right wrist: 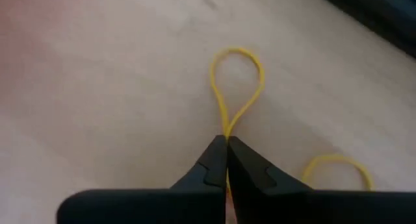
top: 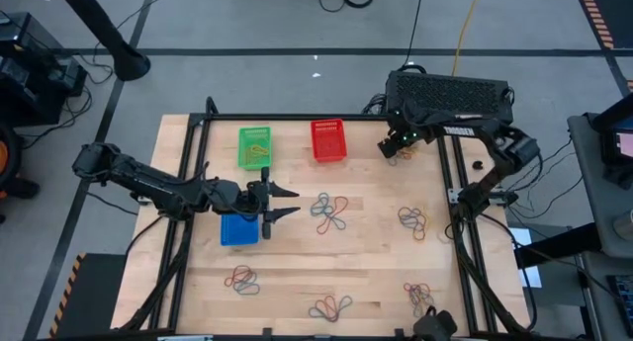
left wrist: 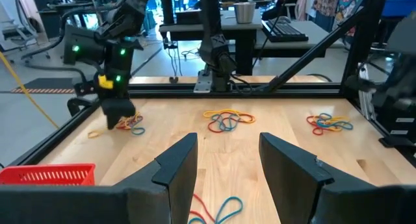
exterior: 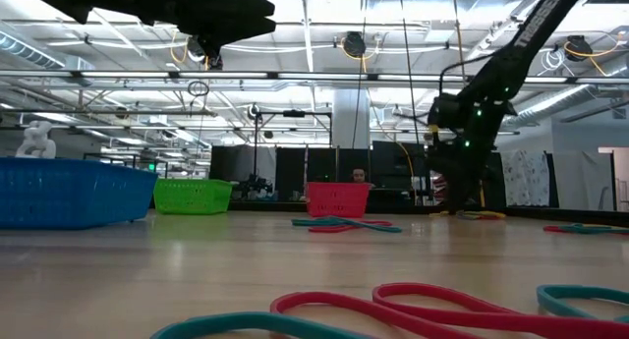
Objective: Sort rubber bands into baskets
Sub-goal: Put the yellow rubber band into the green bin
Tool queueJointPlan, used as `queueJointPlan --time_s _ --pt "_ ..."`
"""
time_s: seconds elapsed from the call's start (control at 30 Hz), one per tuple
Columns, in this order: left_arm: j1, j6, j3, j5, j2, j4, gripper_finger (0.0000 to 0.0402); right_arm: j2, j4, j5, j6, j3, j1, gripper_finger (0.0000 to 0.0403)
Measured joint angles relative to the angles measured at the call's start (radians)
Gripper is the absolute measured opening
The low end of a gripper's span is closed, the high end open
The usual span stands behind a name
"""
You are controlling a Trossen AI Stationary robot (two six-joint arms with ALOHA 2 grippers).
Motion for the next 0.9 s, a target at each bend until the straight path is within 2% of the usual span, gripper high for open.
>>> queueJointPlan --time_s 0.2,0.3,0.43,0.67,0.8,0.9 --pt "0.019 -0.002 0.0 -0.001 0.0 -0.013 0.0173 -0.167 -0.023 -0.005 -0.009 0.004 0.014 0.0001" --pt "0.062 -0.001 0.0 0.007 0.0 -0.013 0.0173 -0.254 -0.024 -0.057 -0.008 0.004 0.04 0.0" --pt "0.169 -0.035 0.0 0.1 0.004 -0.029 0.0173 -0.362 -0.021 -0.132 0.01 0.004 0.099 0.0" --pt "0.319 -0.138 0.001 0.263 0.068 0.034 0.0173 -0.514 -0.02 -0.136 0.047 0.005 0.28 0.0" --pt "0.344 -0.195 0.001 0.353 0.143 0.176 0.0173 -0.543 -0.007 -0.134 0.068 0.005 0.407 0.0" --pt "0.346 -0.268 0.005 0.363 0.215 0.291 0.0173 -0.544 0.012 -0.13 0.079 0.006 0.502 0.0"
